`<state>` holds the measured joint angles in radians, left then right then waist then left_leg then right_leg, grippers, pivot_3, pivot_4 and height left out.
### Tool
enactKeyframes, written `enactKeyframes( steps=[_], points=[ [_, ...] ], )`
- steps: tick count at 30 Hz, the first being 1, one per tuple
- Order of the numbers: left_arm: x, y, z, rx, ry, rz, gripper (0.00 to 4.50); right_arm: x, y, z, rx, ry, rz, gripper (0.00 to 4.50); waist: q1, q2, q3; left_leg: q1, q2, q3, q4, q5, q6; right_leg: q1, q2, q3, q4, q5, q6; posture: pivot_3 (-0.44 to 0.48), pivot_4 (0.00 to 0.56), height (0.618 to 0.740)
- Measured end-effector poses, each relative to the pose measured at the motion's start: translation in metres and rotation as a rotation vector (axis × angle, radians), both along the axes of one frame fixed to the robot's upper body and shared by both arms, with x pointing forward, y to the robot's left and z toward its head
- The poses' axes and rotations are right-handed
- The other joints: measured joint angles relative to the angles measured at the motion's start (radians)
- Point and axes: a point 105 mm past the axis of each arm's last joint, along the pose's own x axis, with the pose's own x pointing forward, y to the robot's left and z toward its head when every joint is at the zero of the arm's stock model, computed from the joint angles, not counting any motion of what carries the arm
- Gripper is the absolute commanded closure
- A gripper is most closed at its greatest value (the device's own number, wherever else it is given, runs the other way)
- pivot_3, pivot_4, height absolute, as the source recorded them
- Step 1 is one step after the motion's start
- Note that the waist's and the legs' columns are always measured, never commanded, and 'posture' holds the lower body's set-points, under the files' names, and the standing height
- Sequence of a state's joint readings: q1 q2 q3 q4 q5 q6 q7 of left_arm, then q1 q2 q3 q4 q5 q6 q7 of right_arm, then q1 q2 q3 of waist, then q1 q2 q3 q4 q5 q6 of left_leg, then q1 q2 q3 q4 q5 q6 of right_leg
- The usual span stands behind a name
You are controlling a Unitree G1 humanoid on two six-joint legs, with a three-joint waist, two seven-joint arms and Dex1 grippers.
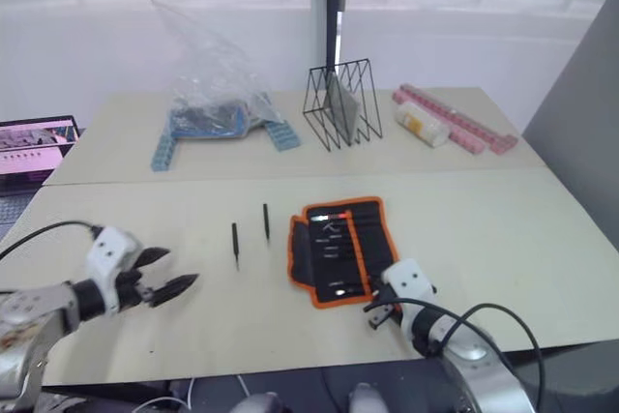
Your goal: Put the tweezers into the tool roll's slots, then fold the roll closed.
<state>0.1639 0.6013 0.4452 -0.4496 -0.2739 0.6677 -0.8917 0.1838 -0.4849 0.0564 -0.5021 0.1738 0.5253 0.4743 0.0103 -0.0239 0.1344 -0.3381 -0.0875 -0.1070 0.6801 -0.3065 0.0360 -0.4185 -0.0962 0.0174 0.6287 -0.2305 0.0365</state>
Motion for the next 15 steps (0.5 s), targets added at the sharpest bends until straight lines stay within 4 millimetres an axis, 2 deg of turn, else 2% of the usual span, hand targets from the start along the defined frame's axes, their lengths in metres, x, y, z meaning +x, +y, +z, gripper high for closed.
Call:
enactKeyframes(
  steps=[4, 6, 10, 15],
  points=[
    [-0.034, 0.021, -0.013, -0.025, 0.006, 0.078, 0.03, 0.001, -0.002, -0.001, 0.006, 0.004, 0.010, 4.50, 0.003, -0.001, 0.000, 0.001, 0.000, 0.000, 0.000, 0.000, 0.000, 0.001, 0.000, 0.000, 0.000, 0.000, 0.000, 0.000, 0.150, 0.724],
    [-0.045, 0.027, -0.013, -0.026, -0.003, 0.087, 0.03, 0.001, -0.004, -0.003, 0.003, 0.008, 0.017, 4.50, 0.007, 0.000, 0.000, 0.001, 0.000, 0.000, 0.000, 0.000, 0.000, 0.002, -0.001, -0.001, 0.000, 0.000, 0.000, 0.000, 0.150, 0.724],
    [-0.055, 0.026, -0.015, -0.034, -0.005, 0.066, 0.03, 0.002, -0.006, -0.004, 0.005, 0.013, 0.026, 4.50, 0.009, -0.001, 0.000, 0.002, 0.000, 0.000, 0.000, 0.000, 0.001, 0.005, -0.002, -0.002, -0.002, -0.001, 0.000, 0.000, 0.150, 0.724],
    [-0.059, 0.020, -0.012, -0.073, -0.033, 0.055, 0.03, 0.004, -0.006, -0.004, 0.009, 0.010, 0.046, 4.50, 0.004, -0.001, 0.000, 0.003, 0.001, 0.000, 0.000, -0.001, 0.001, 0.010, -0.001, -0.002, -0.002, -0.001, 0.000, 0.000, 0.150, 0.724]
  ],
)
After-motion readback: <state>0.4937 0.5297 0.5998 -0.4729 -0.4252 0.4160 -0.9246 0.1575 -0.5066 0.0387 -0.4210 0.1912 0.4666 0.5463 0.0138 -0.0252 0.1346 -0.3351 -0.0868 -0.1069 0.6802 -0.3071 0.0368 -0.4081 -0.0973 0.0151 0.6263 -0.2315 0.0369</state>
